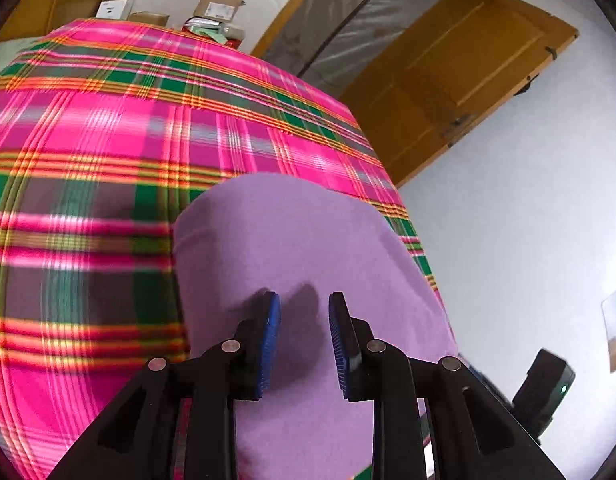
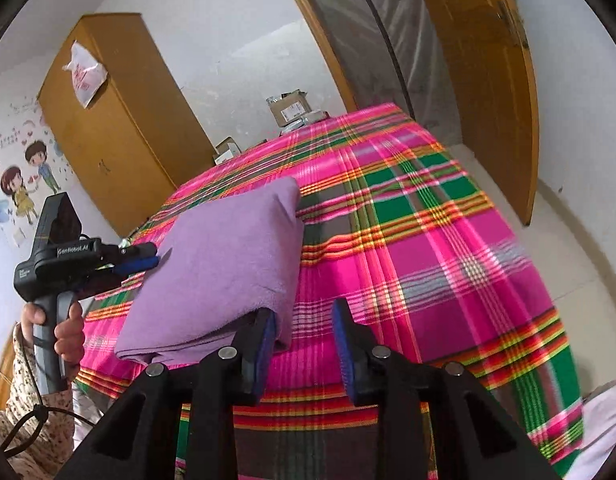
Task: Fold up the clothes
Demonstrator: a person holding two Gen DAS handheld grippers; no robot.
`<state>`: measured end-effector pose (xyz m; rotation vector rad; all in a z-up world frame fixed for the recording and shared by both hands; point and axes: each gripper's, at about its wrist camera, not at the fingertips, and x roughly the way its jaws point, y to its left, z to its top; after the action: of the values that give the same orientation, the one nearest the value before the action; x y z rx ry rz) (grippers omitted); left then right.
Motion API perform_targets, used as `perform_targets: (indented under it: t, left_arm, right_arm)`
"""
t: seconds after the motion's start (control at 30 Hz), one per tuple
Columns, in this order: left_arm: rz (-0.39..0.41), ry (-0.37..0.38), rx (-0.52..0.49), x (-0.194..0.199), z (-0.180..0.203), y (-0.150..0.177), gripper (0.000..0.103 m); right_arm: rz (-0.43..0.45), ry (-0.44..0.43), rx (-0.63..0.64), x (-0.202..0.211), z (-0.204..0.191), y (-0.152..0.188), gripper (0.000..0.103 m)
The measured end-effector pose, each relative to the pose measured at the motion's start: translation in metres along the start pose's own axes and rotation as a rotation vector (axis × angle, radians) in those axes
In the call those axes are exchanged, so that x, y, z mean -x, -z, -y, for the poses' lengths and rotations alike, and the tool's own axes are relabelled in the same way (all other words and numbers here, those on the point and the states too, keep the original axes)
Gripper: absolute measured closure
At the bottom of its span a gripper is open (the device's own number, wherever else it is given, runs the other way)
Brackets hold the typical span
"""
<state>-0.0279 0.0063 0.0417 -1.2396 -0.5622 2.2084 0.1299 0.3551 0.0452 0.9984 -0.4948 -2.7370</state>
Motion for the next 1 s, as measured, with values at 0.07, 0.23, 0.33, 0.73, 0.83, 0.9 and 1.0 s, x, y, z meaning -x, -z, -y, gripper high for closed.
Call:
perform_targets:
  t: [0.07, 0.23, 0.33, 0.73, 0.83, 0.9, 1.0]
  left_arm:
    - [-0.002, 0.011, 0.011, 0.002, -0.004, 0.006, 0.077]
    - [0.008, 0.023, 0.011, 0.008, -0.007, 0.018, 0.077]
    - [0.000, 0.022, -0.002, 0.009, -0.004, 0.025, 0.077]
    - [-0.010, 0.055, 0.017, 0.014, -0.019, 0.054, 0.077]
    - [-0.008, 0.077, 0.024, 0.013, -0.024, 0.058, 0.077]
    - [-0.010, 0.094, 0.024, 0.015, -0.027, 0.057, 0.077]
    - [-0.006, 0.130, 0.022, 0.018, -0.032, 0.050, 0.061]
  right_arm:
    - [-0.027, 0.020, 0.024, 0.000, -0.003, 0.000, 0.074]
    - [-0.078, 0.089, 0.053, 0.005, 0.002, 0.005, 0.073]
    - [-0.025, 0.098, 0.031, 0.015, 0.007, -0.003, 0.066]
    - [-0.110, -0.008, 0.164, -0.063, -0.038, -0.034, 0.049]
    - [-0.168, -0.008, 0.125, -0.078, -0.027, -0.022, 0.045]
    - [-0.169, -0.033, 0.080, -0.079, -0.017, -0.016, 0.043]
    - [-0.151, -0.057, 0.072, -0.077, -0.011, -0.012, 0.042]
